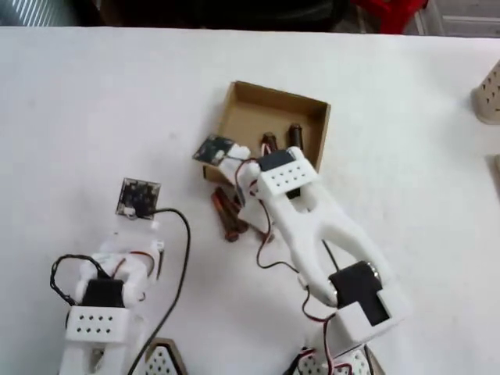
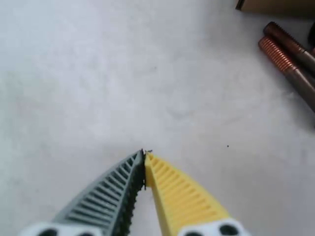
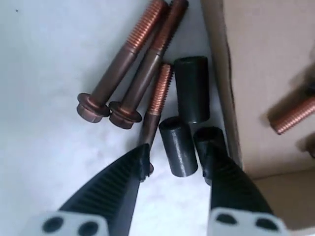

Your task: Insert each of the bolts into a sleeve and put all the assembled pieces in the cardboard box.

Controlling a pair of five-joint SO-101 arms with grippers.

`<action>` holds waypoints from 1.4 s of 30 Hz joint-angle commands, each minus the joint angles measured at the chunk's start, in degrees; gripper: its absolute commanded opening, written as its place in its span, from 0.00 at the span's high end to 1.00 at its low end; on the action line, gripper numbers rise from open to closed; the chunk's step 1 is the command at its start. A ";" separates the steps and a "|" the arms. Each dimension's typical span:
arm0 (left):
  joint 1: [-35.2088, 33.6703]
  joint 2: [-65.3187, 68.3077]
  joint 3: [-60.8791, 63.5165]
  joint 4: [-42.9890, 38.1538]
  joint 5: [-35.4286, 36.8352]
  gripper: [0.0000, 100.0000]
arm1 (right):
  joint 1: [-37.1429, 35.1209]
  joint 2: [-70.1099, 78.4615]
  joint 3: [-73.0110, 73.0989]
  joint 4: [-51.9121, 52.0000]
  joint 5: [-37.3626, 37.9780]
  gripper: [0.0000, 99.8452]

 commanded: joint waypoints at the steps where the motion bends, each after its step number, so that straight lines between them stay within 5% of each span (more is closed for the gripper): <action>1: -0.04 -0.75 -0.62 -1.58 -0.53 0.98 | 1.10 0.75 -0.70 -2.59 2.20 0.86; 14: -0.22 -0.75 -0.53 -3.08 -0.53 0.98 | 5.85 7.52 -0.70 -3.12 12.48 0.87; 33: -0.04 -0.75 -0.53 -3.25 -0.53 0.98 | 1.98 -10.68 8.70 -1.63 7.56 0.87; 42: -0.04 -0.75 -0.53 -3.25 -0.53 0.98 | 2.95 -11.47 13.71 -11.30 8.00 0.87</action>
